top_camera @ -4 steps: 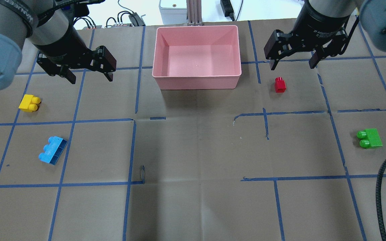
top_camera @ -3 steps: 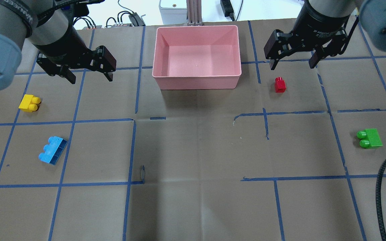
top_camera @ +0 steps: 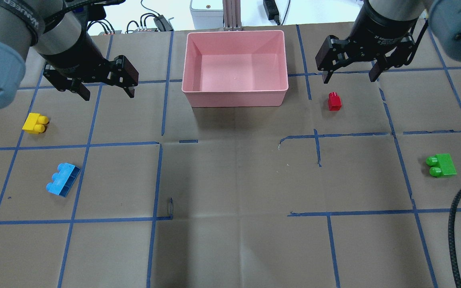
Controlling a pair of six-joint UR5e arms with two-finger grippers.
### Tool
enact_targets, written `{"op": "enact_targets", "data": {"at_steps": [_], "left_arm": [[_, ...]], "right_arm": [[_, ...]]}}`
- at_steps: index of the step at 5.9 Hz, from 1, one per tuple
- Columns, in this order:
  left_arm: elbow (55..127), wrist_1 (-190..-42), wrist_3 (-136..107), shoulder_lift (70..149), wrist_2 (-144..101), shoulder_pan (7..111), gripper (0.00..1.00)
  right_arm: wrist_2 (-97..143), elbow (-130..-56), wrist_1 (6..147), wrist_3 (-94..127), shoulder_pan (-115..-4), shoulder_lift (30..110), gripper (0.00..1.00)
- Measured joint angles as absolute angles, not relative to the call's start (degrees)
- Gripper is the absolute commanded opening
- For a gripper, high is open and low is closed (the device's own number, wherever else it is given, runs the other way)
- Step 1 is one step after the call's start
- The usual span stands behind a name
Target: Put all blocks into box
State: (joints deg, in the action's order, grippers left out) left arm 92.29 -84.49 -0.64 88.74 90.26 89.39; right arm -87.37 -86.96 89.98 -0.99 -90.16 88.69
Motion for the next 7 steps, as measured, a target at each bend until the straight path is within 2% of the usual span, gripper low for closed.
{"op": "enact_targets", "data": {"at_steps": [3,4,6,7], "left_arm": [[93.4,-85.0,4.3,87.9,90.4,87.7,0.99],[95.4,-84.7,10.1,87.0,90.4,84.1,0.99],[99.5,-84.6,29.3,84.5,90.0,70.2,0.99],[101.2,-84.5,40.1,83.8,89.7,61.8,0.99]], "right_arm": [[-87.4,-88.9,90.5,-1.7,-89.9,88.8,1.0],[-87.7,-89.6,90.8,-2.2,-89.7,89.0,1.0],[-88.3,-90.0,90.4,-9.1,-86.6,89.3,1.0],[-88.5,-90.4,90.2,-15.4,-81.6,90.1,0.99]]}}
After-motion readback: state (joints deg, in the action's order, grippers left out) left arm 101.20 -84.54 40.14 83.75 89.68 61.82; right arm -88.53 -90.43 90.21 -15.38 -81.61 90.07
